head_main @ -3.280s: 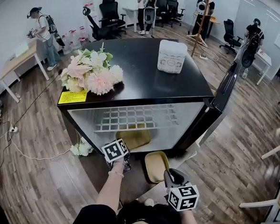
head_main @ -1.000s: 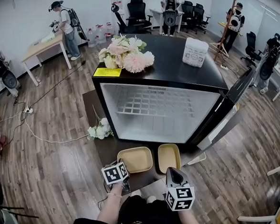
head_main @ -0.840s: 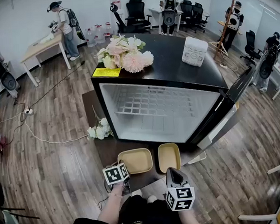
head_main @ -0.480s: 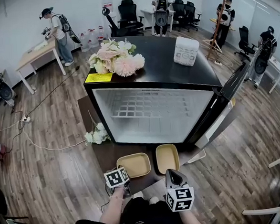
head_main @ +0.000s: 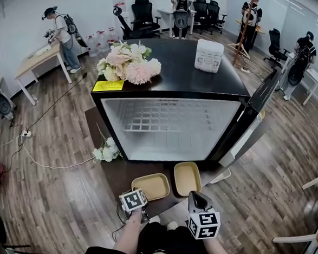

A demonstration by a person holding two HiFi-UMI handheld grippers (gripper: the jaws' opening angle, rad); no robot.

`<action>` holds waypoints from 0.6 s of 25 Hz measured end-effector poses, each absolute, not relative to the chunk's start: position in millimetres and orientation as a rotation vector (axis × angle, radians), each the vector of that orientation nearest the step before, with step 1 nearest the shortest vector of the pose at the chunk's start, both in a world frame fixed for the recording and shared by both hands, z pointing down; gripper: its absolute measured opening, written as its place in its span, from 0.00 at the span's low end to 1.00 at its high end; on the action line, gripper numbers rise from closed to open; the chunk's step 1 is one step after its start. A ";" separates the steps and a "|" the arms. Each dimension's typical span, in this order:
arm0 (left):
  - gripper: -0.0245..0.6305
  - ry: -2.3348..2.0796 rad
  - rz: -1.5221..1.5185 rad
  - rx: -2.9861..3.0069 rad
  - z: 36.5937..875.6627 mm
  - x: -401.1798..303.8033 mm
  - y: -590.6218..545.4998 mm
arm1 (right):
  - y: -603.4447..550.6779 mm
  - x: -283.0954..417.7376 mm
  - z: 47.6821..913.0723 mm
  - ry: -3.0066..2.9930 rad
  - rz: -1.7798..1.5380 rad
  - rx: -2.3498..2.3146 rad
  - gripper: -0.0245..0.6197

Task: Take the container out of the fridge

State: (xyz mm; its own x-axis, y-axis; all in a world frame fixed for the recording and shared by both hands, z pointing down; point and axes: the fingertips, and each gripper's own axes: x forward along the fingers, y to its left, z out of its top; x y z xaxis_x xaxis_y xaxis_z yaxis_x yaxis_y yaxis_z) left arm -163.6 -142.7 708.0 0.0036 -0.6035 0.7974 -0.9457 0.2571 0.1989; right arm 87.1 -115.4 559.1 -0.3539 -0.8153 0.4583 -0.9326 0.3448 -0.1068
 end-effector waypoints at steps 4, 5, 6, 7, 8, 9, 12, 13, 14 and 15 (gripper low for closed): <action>0.05 -1.723 0.548 1.433 708.5 -165.9 -144.0 | -114.8 88.6 561.0 -2.287 0.505 1.545 0.05; 0.05 -1.737 0.574 1.438 708.1 -166.2 -145.4 | -115.0 89.2 561.7 -2.286 0.505 1.544 0.05; 0.05 -1.750 0.606 1.443 706.8 -166.1 -146.7 | -115.3 89.7 562.2 -2.283 0.505 1.544 0.05; 0.05 -1.763 0.635 1.446 705.1 -166.1 -147.9 | -115.5 90.0 562.7 -2.281 0.506 1.543 0.05; 0.05 -1.773 0.653 1.446 703.7 -166.3 -148.7 | -115.6 90.1 563.0 -2.279 0.506 1.541 0.05; 0.05 -1.779 0.660 1.440 703.3 -166.4 -148.8 | -115.8 90.3 563.2 -2.279 0.508 1.539 0.05; 0.06 -1.791 0.694 1.421 704.8 -166.4 -146.7 | -116.4 90.6 562.7 -2.281 0.515 1.534 0.05; 0.07 -1.801 0.716 1.417 704.8 -166.8 -146.0 | -116.5 90.5 562.5 -2.284 0.518 1.533 0.05; 0.08 -1.811 0.733 1.414 704.6 -167.3 -145.4 | -116.4 90.4 562.3 -2.285 0.521 1.531 0.05; 0.09 -1.818 0.743 1.412 704.4 -167.7 -145.0 | -116.1 90.1 562.2 -2.287 0.524 1.529 0.05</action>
State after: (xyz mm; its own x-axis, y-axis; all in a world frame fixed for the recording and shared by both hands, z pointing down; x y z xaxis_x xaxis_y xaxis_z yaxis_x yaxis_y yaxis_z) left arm -167.7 -145.0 704.4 -0.1541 -0.5647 0.8108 -0.9710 0.2385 -0.0184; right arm 90.1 -116.1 562.2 -0.3635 -0.8033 0.4718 -0.9286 0.3532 -0.1140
